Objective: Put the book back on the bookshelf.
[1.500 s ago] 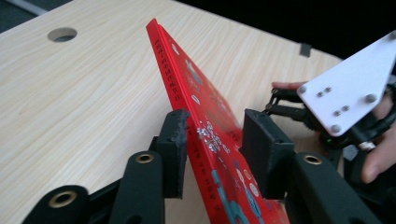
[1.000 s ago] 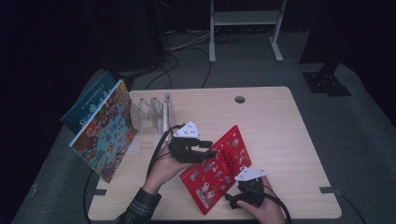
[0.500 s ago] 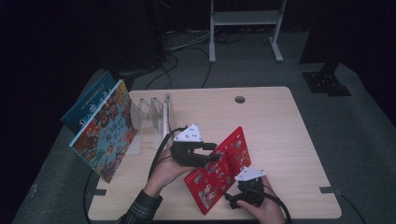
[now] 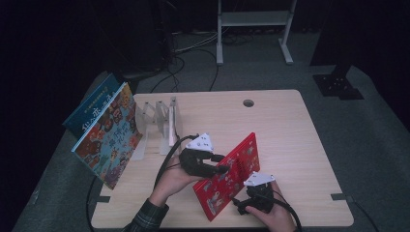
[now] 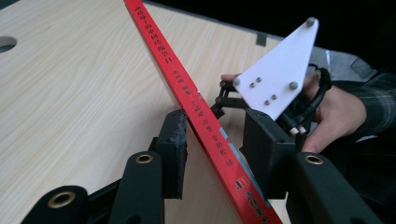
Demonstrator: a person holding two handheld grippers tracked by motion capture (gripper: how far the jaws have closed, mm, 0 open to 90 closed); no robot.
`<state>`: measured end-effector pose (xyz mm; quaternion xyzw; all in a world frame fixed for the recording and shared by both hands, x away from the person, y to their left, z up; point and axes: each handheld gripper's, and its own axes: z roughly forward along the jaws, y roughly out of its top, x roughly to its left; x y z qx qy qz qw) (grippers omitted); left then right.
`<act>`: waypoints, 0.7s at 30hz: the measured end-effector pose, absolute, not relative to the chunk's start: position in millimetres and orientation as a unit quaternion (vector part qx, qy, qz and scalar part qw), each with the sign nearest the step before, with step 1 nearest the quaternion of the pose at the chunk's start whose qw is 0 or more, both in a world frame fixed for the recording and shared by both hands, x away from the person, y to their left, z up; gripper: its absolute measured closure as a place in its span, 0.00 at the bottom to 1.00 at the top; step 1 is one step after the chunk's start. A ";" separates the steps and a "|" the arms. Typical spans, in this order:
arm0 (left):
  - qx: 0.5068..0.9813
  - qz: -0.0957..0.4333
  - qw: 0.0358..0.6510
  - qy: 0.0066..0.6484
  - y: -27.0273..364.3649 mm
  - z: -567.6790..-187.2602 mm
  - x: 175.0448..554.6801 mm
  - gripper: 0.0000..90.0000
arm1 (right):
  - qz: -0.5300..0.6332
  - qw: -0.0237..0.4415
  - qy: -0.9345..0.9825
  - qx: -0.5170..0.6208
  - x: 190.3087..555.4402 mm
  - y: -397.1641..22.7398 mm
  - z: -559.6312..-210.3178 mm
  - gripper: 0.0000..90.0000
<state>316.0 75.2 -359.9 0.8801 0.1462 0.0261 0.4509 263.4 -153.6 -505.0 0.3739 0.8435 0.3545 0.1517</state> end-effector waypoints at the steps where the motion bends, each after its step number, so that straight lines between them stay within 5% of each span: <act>1: 0.882 0.027 0.448 0.147 75.2 -359.3 316.3 0.68 | 0.354 0.152 0.844 0.374 263.4 -153.6 -505.0 0.00; 5: 0.892 0.058 0.418 0.162 76.9 -357.4 319.8 0.73 | 0.354 0.152 0.843 0.374 263.4 -153.6 -505.0 0.00; 21: 0.908 0.038 0.396 0.134 86.7 -341.2 335.2 0.86 | 0.354 0.151 0.846 0.370 263.5 -154.9 -504.9 0.00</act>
